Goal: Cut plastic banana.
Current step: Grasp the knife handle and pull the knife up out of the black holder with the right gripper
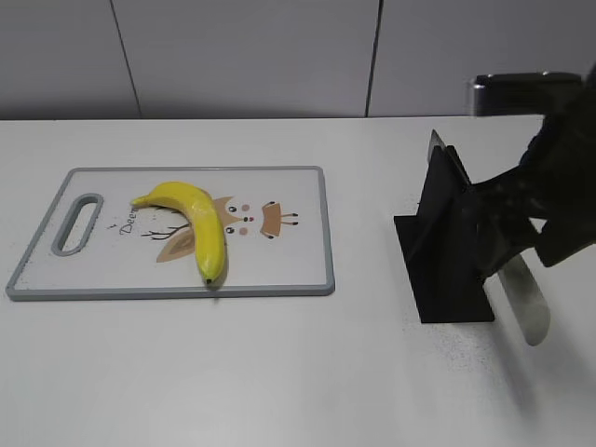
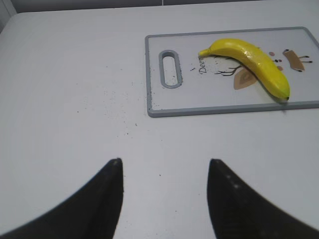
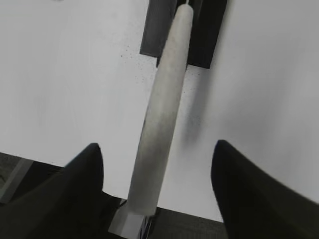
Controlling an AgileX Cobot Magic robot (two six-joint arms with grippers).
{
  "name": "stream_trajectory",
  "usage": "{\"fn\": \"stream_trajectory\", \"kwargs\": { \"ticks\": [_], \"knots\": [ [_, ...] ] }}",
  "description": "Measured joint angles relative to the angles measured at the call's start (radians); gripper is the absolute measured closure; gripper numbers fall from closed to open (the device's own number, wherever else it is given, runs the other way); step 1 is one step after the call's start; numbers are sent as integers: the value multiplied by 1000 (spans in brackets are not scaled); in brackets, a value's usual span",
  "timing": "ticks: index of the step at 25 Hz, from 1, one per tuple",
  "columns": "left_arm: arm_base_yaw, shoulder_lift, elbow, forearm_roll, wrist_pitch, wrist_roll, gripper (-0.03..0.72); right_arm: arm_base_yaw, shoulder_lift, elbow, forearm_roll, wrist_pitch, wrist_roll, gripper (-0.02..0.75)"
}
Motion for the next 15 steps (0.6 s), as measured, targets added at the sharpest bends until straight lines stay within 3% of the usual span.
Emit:
{"fn": "stream_trajectory", "kwargs": {
  "ticks": [9,11,13,15],
  "knots": [
    [0,0,0,0,0,0,161,0,202,0,1,-47,67,303],
    [0,0,0,0,0,0,161,0,220,0,2,-47,82,379],
    [0,0,0,0,0,0,162,0,223,0,2,-46,90,554],
    [0,0,0,0,0,0,162,0,220,0,3,-45,120,573]
  ]
}}
